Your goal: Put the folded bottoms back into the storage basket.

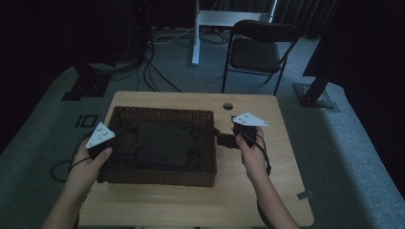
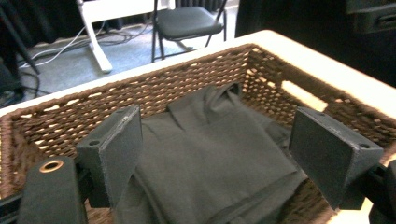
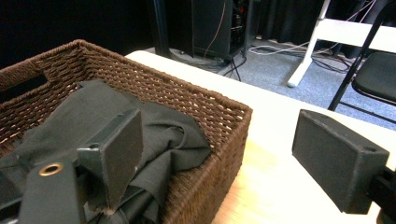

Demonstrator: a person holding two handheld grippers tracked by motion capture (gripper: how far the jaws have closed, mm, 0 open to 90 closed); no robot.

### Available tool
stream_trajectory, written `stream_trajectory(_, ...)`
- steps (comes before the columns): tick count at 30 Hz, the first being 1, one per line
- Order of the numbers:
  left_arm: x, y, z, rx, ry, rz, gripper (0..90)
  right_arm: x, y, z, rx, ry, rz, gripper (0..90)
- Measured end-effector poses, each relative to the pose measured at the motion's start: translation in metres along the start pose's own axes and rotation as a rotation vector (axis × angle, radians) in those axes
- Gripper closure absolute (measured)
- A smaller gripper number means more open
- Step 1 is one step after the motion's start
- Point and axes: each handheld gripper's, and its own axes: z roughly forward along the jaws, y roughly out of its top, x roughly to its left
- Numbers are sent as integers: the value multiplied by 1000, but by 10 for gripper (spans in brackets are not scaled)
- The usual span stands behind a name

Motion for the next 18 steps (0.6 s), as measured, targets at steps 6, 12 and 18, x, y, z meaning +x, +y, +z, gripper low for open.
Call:
stream_trajectory(6,-4,-3,-10,-32,7,1,185,-8,-11,-13,-11,-12,13,163)
stream_trajectory(12,-11,-10,-21,-38,20,34,167,-20,-26,-28,-2,-41,19,163)
stream_trajectory(18,-19,-20,-33,-56,3,33,167,-31,-46,-40,13,-80,29,139)
